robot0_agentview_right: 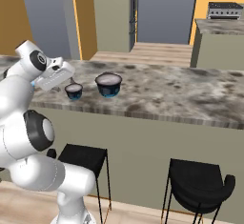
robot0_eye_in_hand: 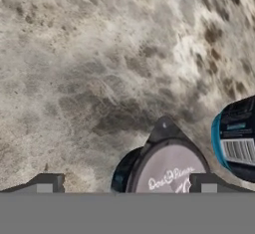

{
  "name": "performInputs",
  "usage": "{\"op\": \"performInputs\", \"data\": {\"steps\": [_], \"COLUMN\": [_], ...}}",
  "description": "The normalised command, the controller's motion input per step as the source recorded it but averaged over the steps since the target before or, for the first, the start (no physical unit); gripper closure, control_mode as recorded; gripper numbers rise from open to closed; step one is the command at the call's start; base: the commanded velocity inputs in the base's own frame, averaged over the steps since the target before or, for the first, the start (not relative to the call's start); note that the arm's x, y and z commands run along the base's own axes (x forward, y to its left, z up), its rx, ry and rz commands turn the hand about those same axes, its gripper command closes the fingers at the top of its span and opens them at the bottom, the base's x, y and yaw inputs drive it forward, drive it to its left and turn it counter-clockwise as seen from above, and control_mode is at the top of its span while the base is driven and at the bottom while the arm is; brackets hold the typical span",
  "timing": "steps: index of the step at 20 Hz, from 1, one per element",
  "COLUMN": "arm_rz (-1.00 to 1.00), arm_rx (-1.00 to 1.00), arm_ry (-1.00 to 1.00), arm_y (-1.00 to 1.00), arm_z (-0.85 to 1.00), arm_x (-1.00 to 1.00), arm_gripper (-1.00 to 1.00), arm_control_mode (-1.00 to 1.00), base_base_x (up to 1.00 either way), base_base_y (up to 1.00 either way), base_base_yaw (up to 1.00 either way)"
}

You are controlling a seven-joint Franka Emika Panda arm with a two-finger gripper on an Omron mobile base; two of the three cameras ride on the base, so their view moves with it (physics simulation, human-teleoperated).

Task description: Stack the yogurt containers by placing the smaller containers on top of the larger containers.

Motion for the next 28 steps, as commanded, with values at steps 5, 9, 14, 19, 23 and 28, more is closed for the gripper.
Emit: {"op": "performInputs", "data": {"steps": [5, 9, 14, 19, 23, 28], "arm_rz": [0.00, 0.00, 0.00, 0.00, 0.00, 0.00], "arm_rx": [0.00, 0.00, 0.00, 0.00, 0.00, 0.00], "arm_ry": [0.00, 0.00, 0.00, 0.00, 0.00, 0.00], "arm_y": [-0.06, -0.02, -0.02, -0.06, -0.01, 0.00], "arm_z": [-0.02, 0.00, 0.00, 0.00, 0.00, -0.12], "arm_x": [0.05, 0.00, 0.00, 0.00, -0.03, -0.09], "arm_gripper": [-1.00, -1.00, -1.00, -1.00, -1.00, -1.00], "arm_control_mode": [-1.00, -1.00, -1.00, -1.00, -1.00, -1.00], "base_base_x": [0.00, 0.00, 0.00, 0.00, 0.00, 0.00], "base_base_y": [0.00, 0.00, 0.00, 0.00, 0.00, 0.00], "base_base_yaw": [0.00, 0.00, 0.00, 0.00, 0.00, 0.00]}}
